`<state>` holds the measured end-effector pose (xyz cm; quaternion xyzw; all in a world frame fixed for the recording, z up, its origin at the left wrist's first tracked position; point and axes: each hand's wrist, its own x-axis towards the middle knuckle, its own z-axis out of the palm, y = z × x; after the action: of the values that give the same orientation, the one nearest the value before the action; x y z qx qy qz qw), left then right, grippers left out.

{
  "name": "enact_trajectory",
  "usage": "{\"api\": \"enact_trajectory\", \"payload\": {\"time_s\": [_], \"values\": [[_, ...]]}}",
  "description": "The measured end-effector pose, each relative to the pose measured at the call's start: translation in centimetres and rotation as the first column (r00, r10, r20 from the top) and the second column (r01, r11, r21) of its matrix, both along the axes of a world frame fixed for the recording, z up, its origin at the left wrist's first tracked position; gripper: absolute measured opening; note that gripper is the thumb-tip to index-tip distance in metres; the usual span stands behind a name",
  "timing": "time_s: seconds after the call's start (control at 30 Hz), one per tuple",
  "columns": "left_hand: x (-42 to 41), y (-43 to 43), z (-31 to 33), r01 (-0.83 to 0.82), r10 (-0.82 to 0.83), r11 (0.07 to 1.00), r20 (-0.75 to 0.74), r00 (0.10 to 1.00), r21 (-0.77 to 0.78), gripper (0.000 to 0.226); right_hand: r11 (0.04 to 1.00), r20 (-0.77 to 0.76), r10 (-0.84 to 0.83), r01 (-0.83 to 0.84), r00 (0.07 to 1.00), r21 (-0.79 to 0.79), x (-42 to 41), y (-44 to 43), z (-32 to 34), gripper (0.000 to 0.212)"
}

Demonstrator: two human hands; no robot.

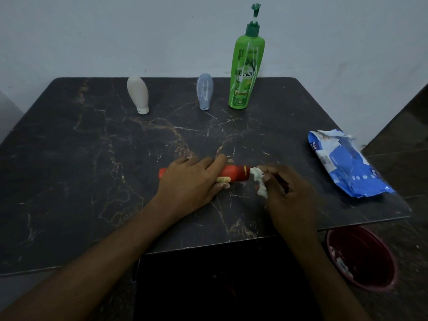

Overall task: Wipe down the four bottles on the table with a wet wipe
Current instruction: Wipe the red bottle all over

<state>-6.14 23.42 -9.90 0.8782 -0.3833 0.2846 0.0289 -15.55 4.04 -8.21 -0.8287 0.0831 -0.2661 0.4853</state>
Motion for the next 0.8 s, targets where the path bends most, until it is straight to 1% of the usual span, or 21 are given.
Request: {"api": "enact_trajectory", "payload": {"time_s": [0.13, 0.17, 0.2, 0.27, 0.33, 0.37, 0.43, 0.5, 0.57, 0.6, 0.67, 0.7, 0.73, 0.8], "values": [[0.2, 0.2, -0.2, 0.008, -0.008, 1.0, 0.027, 1.0, 0.008, 0.046, 0.998, 0.047, 0.054, -0.052, 0.997, -0.031, 0.1, -0.2, 0.6, 0.021], [0.2, 0.3, -0.2, 0.01, -0.011, 1.0, 0.03, 0.999, 0.015, 0.043, 0.996, 0.04, 0.07, -0.067, 0.997, -0.066, 0.3, -0.1, 0.5, 0.02], [0.3, 0.3, -0.3, 0.013, -0.014, 1.0, 0.035, 0.999, 0.022, 0.04, 0.988, 0.027, 0.078, -0.074, 0.997, -0.135, 0.5, 0.0, 0.3, 0.019], [0.4, 0.4, -0.5, 0.018, -0.02, 0.999, 0.048, 0.999, 0.03, 0.038, 0.943, -0.016, 0.1, -0.1, 0.995, -0.316, 1.1, 0.3, -0.1, 0.023], [0.5, 0.4, -0.7, 0.027, -0.028, 0.999, 0.053, 0.998, 0.032, 0.038, 0.886, -0.058, 0.133, -0.145, 0.989, -0.44, 1.9, 0.4, -0.4, 0.016], [0.5, 0.4, -0.8, 0.031, -0.032, 0.999, 0.057, 0.998, 0.032, 0.038, 0.86, -0.07, 0.147, -0.162, 0.987, -0.484, 2.2, 0.4, -0.3, 0.011], [0.5, 0.4, -1.0, 0.039, -0.041, 0.999, 0.075, 0.996, 0.03, 0.037, 0.808, -0.113, 0.158, -0.194, 0.981, -0.556, 3.0, 0.2, 0.1, 0.006], [0.5, 0.5, -1.0, 0.053, -0.056, 0.998, 0.082, 0.995, 0.034, 0.037, 0.781, -0.203, 0.153, -0.244, 0.967, -0.575, 4.1, 0.0, 0.7, 0.006], [0.4, 0.5, -1.0, 0.063, -0.066, 0.997, 0.075, 0.995, 0.034, 0.038, 0.803, -0.271, 0.162, -0.287, 0.949, -0.523, 5.1, -0.2, 1.2, 0.01], [0.4, 0.4, -0.9, 0.06, -0.062, 0.998, 0.066, 0.996, 0.028, 0.039, 0.846, -0.268, 0.161, -0.273, 0.95, -0.459, 5.3, -0.2, 1.3, 0.013], [0.3, 0.2, -0.5, 0.04, -0.04, 0.999, 0.042, 0.998, 0.0, 0.042, 0.953, -0.199, 0.124, -0.172, 0.972, -0.247, 5.2, -0.7, 1.5, 0.013], [0.3, 0.2, -0.1, 0.028, -0.027, 0.999, 0.032, 0.999, -0.021, 0.042, 0.984, -0.163, 0.103, -0.124, 0.981, -0.128, 5.0, -1.0, 1.6, 0.014], [0.2, 0.3, 0.2, 0.019, -0.018, 0.999, 0.025, 1.0, -0.048, 0.04, 0.995, -0.138, 0.095, -0.098, 0.986, -0.019, 4.7, -1.3, 1.7, 0.013], [0.3, 0.6, 0.7, 0.012, -0.012, 0.993, 0.001, 1.0, -0.118, 0.034, 0.984, -0.087, 0.098, -0.084, 0.991, 0.158, 4.2, -1.7, 2.0, 0.011]]}}
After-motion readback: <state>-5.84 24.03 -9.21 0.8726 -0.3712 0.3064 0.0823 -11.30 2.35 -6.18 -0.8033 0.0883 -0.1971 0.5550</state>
